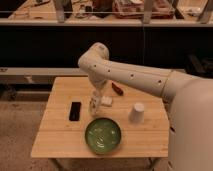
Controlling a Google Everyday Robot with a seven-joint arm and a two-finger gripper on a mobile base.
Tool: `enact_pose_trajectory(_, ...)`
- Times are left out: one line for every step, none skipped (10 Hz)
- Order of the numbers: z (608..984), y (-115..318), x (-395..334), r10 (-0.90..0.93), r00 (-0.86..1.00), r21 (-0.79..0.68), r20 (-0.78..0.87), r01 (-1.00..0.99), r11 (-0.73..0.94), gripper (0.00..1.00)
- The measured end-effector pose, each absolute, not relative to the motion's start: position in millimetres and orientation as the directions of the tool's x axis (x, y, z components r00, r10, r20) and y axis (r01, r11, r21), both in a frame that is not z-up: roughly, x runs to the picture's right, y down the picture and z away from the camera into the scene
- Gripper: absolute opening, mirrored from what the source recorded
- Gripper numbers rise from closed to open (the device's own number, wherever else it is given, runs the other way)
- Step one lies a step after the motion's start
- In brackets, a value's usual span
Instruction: Stand the bottle upright
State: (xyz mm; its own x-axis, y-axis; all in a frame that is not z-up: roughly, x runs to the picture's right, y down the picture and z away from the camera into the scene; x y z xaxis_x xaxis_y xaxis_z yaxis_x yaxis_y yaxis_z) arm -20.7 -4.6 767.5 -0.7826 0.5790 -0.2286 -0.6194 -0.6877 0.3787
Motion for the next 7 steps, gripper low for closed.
enact_pose_trajectory(768.1, -3.9, -20.2, 0.586, -0.779, 0.379, -0.222, -0.623, -0.684, 0.02)
enact_pose_trajectory(768.7, -2.7, -20.1, 0.592, -0.776, 0.381, -0.217, -0.626, -0.681, 0.02)
enact_pose_trajectory(768.9, -1.3, -21.0, 0.599, -0.772, 0.382, -0.212, -0.630, -0.676, 0.02)
enact_pose_trajectory(770.0, 0.7, -23.3, 0.603, -0.770, 0.383, -0.209, -0.632, -0.674, 0.02)
enact_pose_trajectory(771.2, 2.4, -25.1, 0.604, -0.770, 0.384, -0.208, -0.632, -0.673, 0.02)
enact_pose_trajectory(772.7, 4.0, -25.6, 0.604, -0.770, 0.387, -0.203, -0.630, -0.673, 0.02)
enact_pose_trajectory(774.2, 5.3, -26.4, 0.604, -0.772, 0.387, -0.199, -0.628, -0.675, 0.02)
